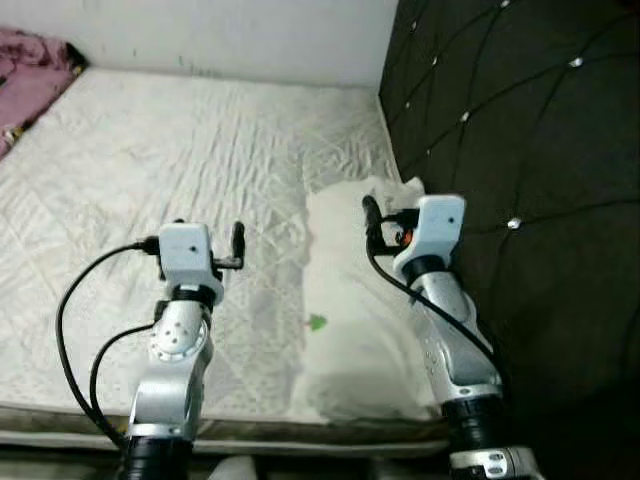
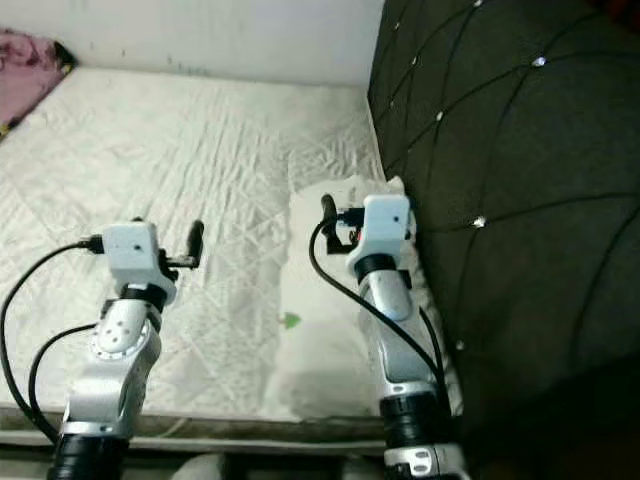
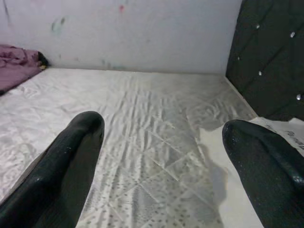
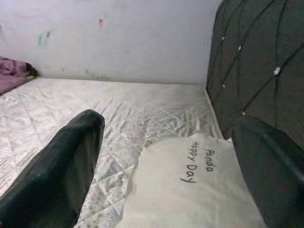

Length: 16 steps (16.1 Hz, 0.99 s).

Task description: Clean up the room

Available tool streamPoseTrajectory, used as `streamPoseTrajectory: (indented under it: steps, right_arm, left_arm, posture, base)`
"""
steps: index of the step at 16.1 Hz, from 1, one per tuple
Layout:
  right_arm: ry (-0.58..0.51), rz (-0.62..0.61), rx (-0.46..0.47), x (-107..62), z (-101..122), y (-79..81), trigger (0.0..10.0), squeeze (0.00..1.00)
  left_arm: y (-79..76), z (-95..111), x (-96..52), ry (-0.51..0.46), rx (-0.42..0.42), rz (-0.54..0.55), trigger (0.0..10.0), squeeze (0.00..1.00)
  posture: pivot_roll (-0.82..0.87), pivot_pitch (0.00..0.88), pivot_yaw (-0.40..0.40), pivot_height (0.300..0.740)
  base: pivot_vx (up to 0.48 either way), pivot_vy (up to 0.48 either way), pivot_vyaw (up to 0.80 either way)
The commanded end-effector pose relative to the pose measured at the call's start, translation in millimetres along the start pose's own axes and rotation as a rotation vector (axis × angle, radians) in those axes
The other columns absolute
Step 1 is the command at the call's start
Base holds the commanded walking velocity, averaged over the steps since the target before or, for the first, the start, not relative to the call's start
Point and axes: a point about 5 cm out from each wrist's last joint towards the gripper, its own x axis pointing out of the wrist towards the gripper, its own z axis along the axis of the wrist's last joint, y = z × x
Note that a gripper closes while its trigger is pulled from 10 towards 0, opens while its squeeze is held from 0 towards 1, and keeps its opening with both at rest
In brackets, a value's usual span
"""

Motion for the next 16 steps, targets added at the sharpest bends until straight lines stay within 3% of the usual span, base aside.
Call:
streamPoseTrajectory:
  steps: [1, 7, 10, 12, 16]
  right_arm:
    - [0.008, -0.028, -0.01, -0.5, -2.2, -8.9, 10.0, 0.0]
    - [0.002, -0.006, 0.003, 3.9, -1.9, -1.6, 10.0, 0.0]
    - [0.009, -0.006, 0.005, 3.4, -4.0, -2.1, 10.0, 0.0]
    - [0.017, -0.018, 0.007, 2.6, -6.5, -4.6, 10.0, 0.0]
    - [0.024, -0.015, 0.004, 2.8, -7.8, -5.8, 10.0, 0.0]
  left_arm:
    - [-8.0, -2.4, 1.1, 0.015, -0.01, -0.016, 10.0, 0.0]
    - [-6.8, -2.1, 2.1, 0.012, -0.019, -0.003, 10.0, 0.0]
    - [-7.9, 0.8, 2.5, -0.009, -0.001, 0.002, 10.0, 0.0]
    - [-5.9, -0.8, 1.5, 0.007, -0.037, -0.004, 10.0, 0.0]
    - [-6.3, -4.7, 2.4, 0.029, -0.073, -0.003, 10.0, 0.0]
  posture:
    - [0.04, 0.0, -0.031, 0.74]
    - [0.04, 0.0, -0.031, 0.74]
    - [0.04, 0.0, -0.039, 0.74]
    - [0.04, 0.0, -0.041, 0.74]
    - [0.03, 0.0, -0.045, 0.74]
  base:
    - [0.0, 0.48, 0.0]
    - [0.0, 0.48, 0.0]
    - [0.0, 0.0, 0.0]
    - [0.0, 0.0, 0.0]
    - [0.0, 0.432, 0.0]
